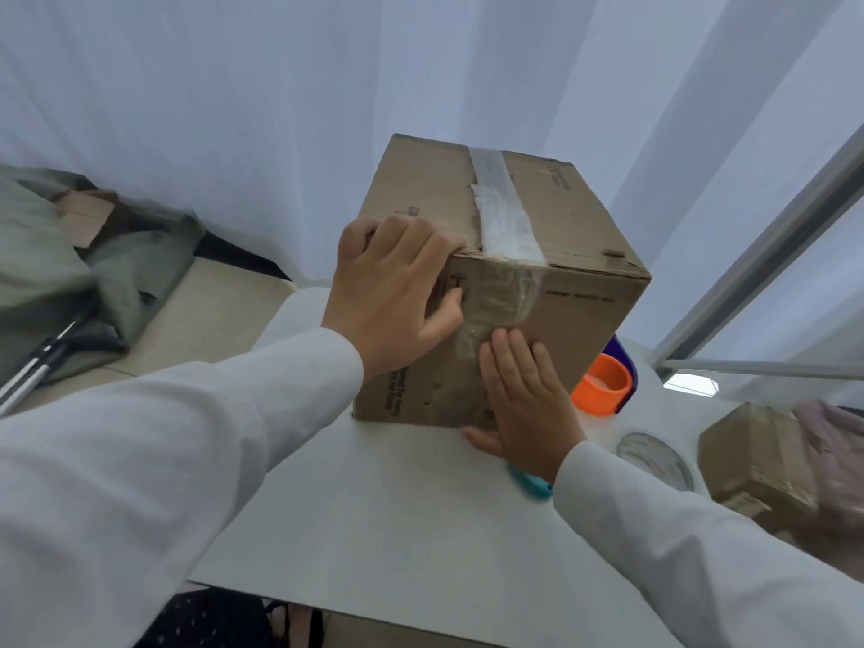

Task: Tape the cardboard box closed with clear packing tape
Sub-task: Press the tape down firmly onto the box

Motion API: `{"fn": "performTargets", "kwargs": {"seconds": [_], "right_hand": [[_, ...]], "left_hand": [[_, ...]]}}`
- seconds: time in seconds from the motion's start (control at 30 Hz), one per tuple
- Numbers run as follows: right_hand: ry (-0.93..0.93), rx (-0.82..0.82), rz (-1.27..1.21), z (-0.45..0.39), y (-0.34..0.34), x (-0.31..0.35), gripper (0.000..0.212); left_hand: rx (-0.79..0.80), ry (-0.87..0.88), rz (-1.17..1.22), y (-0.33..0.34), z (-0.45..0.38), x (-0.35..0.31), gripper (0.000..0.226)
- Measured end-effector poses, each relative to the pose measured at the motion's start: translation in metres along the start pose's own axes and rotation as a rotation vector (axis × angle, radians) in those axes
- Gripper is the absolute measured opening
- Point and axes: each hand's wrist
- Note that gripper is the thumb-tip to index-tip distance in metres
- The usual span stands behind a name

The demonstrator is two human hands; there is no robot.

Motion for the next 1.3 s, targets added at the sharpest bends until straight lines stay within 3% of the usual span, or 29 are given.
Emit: {"fn": "performTargets", "kwargs": {"seconds": [0.27, 0.4, 0.5, 0.57, 0.73, 0.9, 1.03, 1.17, 1.23, 1.3], "right_hand": [[-0.139, 0.175, -0.109, 0.019, -0.009, -0.003, 0.089], [-0.209, -0.021, -0.129, 0.007, -0.031, -0.013, 0.075], [-0.015, -0.198, -0.146, -0.030, -0.059, -0.020, 0.072], [0.055, -0.223, -0.146, -0.047, -0.058, -0.015, 0.073], [-0.024, -0.045, -0.104, -0.025, -0.012, 0.019, 0.092], [-0.031, 0.146, -0.184, -0.010, -0.003, 0.039, 0.097], [-0.114, 0.147, -0.259, 0.010, 0.001, 0.045, 0.096], [-0.375, 0.063, -0.675, -0.002, -0.029, 0.039, 0.072], [-0.228, -0.064, -0.915, -0.032, -0.059, 0.031, 0.042], [0.128, -0.225, -1.157, -0.066, -0.086, 0.016, 0.017]], "left_hand": [[0.068, 0.054, -0.027, -0.007, -0.002, 0.004, 0.046], [0.064, 0.061, -0.004, -0.009, -0.002, 0.013, 0.047], [0.034, 0.069, 0.014, -0.008, -0.003, 0.014, 0.045], [0.018, 0.056, 0.036, -0.007, -0.002, 0.013, 0.044], [-0.006, 0.027, 0.065, -0.004, 0.000, 0.011, 0.044], [0.003, 0.018, 0.069, -0.003, 0.000, 0.012, 0.045], [0.036, 0.033, 0.066, -0.007, -0.001, 0.012, 0.047], [0.056, 0.049, 0.065, -0.009, -0.002, 0.014, 0.051], [0.052, 0.040, 0.081, -0.009, -0.002, 0.014, 0.051], [0.046, 0.020, 0.111, -0.008, -0.003, 0.014, 0.050]]}}
Point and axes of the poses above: each hand's wrist, its own z-axis away from the middle knuckle, its own y-axis out of the palm, x = y × z, and after that the axes turned 8 degrees about -x, right-handed
